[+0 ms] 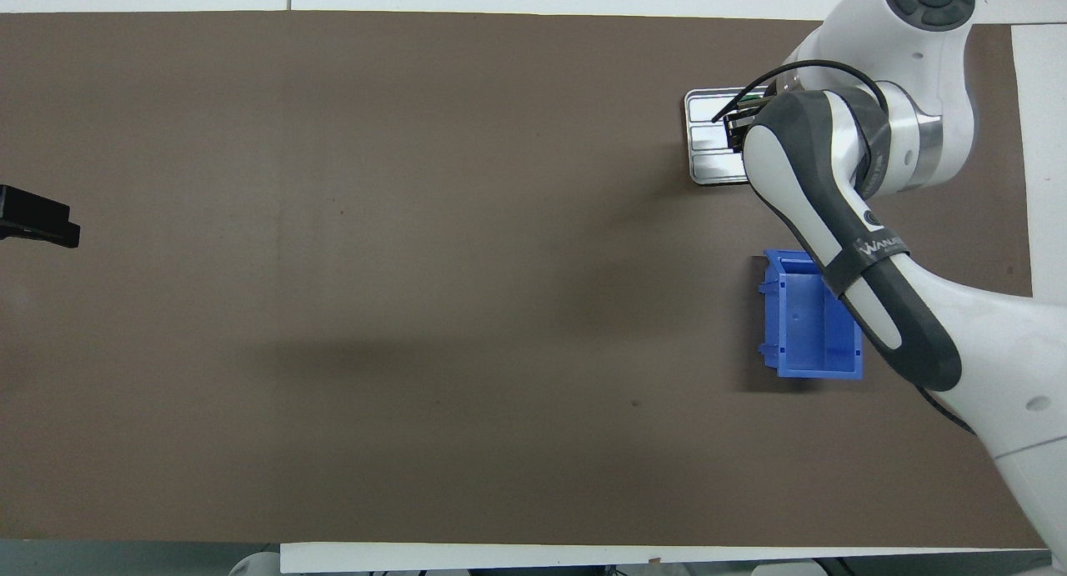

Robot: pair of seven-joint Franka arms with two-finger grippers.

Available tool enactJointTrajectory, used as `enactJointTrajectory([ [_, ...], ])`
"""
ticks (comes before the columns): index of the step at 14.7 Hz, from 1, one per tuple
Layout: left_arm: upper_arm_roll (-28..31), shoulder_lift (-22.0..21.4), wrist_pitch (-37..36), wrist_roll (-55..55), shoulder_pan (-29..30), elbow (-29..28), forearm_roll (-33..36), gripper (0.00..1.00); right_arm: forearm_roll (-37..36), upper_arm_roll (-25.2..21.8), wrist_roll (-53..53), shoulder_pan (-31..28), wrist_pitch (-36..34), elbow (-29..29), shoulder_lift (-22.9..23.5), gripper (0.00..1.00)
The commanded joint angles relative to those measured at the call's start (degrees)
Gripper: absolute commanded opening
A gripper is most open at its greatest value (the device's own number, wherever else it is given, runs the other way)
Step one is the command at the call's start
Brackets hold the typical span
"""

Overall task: Place and press button with both arms
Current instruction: 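Lift the part and carry it toward the table center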

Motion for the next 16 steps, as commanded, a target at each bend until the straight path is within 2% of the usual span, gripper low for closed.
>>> enactJointTrajectory([
  [1,0.1,-1.6,0.8,0.0,-0.1,-1.9,-0.6,1.0,0.1,0.4,7.1,3.4,-5.1,-0.4,-3.6,0.0],
  [3,0.2,-1.6,0.5,0.0,0.0,-2.2,-0.6,1.0,0.3,0.6,16.4,7.2,-8.1,-0.4,-4.7,0.0],
  [10,0.2,-1.6,0.8,-0.2,0.4,-2.2,-0.5,1.0,0.1,1.2,49.5,21.4,-8.9,-1.0,-5.1,0.0],
  [13,0.1,-1.6,1.1,-0.2,0.4,-2.3,-0.5,1.0,-0.6,1.2,62.5,26.2,-8.0,-0.7,-3.2,0.0],
  [16,0.2,-1.6,1.0,-0.2,0.4,-2.3,-0.5,1.0,0.1,1.2,76.9,27.1,-4.6,-1.0,-0.8,0.0],
])
